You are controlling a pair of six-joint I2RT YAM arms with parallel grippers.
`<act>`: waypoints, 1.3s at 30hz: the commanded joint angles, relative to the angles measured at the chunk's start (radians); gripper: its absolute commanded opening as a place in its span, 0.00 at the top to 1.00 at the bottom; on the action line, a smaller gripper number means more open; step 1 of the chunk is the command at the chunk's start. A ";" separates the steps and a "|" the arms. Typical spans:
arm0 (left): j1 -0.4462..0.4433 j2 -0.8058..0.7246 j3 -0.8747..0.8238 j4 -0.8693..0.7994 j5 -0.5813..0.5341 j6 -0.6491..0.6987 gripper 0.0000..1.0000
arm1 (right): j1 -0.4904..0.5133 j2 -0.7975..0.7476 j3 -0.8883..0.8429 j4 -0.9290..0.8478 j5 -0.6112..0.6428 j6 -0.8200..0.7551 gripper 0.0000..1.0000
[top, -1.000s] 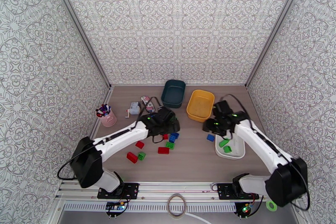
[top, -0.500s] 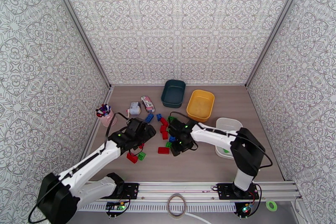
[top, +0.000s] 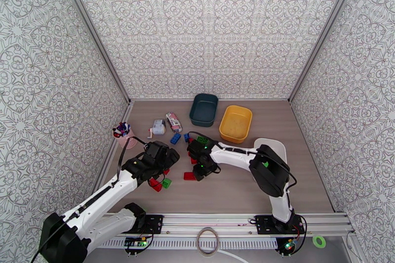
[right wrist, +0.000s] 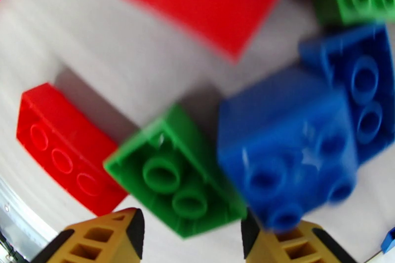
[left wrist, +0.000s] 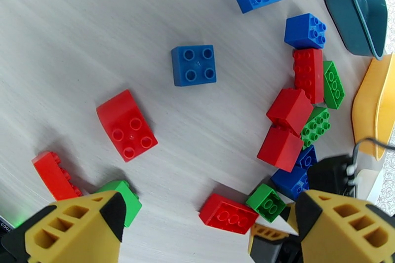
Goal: Sort the legos into containers by color
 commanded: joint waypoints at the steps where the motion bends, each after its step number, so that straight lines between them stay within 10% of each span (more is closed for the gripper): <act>1: 0.017 0.012 0.007 -0.017 0.006 -0.007 0.04 | 0.006 0.057 0.076 -0.047 0.044 -0.019 0.43; 26: 0.033 0.006 -0.011 0.009 0.041 0.013 0.03 | -0.019 0.012 0.050 -0.052 0.025 0.075 0.54; 39: -0.134 0.243 0.123 0.123 0.044 0.021 0.01 | -0.045 -0.199 -0.110 -0.020 0.052 0.162 0.70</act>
